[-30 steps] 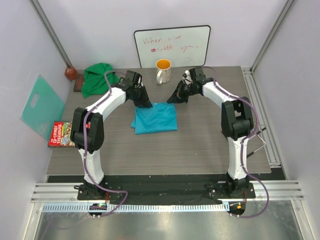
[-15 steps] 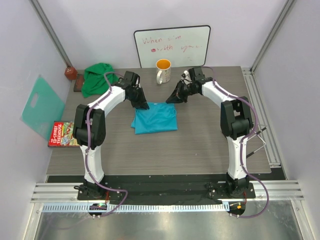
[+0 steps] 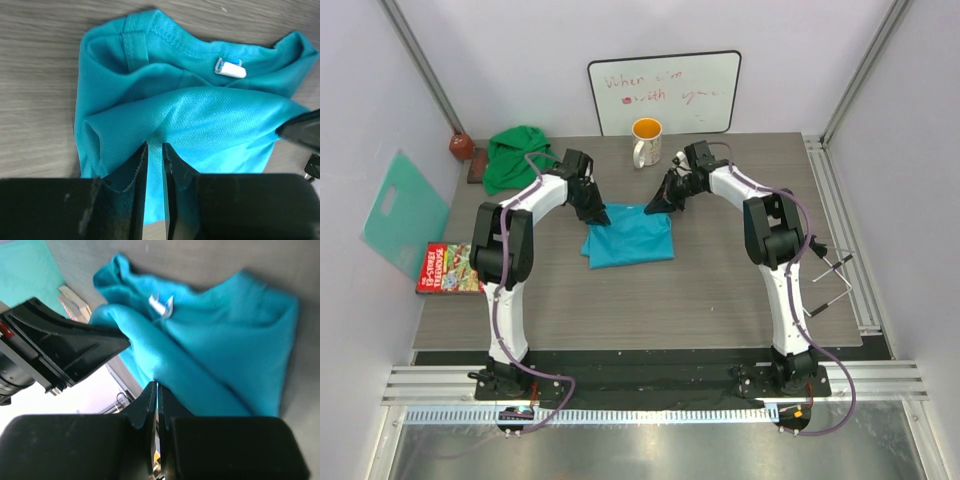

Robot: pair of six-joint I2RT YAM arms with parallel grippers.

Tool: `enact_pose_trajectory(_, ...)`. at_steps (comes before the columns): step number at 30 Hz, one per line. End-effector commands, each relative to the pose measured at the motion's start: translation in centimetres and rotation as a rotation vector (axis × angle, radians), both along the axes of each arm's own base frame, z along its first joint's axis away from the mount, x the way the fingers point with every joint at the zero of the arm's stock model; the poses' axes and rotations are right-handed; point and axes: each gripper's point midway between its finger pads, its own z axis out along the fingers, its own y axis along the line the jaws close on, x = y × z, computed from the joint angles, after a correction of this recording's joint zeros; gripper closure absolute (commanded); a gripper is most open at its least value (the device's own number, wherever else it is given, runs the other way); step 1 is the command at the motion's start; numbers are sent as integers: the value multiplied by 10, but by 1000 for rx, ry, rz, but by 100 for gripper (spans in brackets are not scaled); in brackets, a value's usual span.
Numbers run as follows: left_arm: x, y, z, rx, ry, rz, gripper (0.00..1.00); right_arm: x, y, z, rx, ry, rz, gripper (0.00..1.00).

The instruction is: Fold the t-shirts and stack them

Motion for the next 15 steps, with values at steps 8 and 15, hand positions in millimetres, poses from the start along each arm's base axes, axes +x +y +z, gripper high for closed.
enact_pose_trajectory(8,14,14,-11,-17,-8,3,82,19,9,-39,4,37,1,92)
enact_pose_trajectory(15,10,22,-21,-36,16,15,82,16,3,-61,-22,61,-1,92)
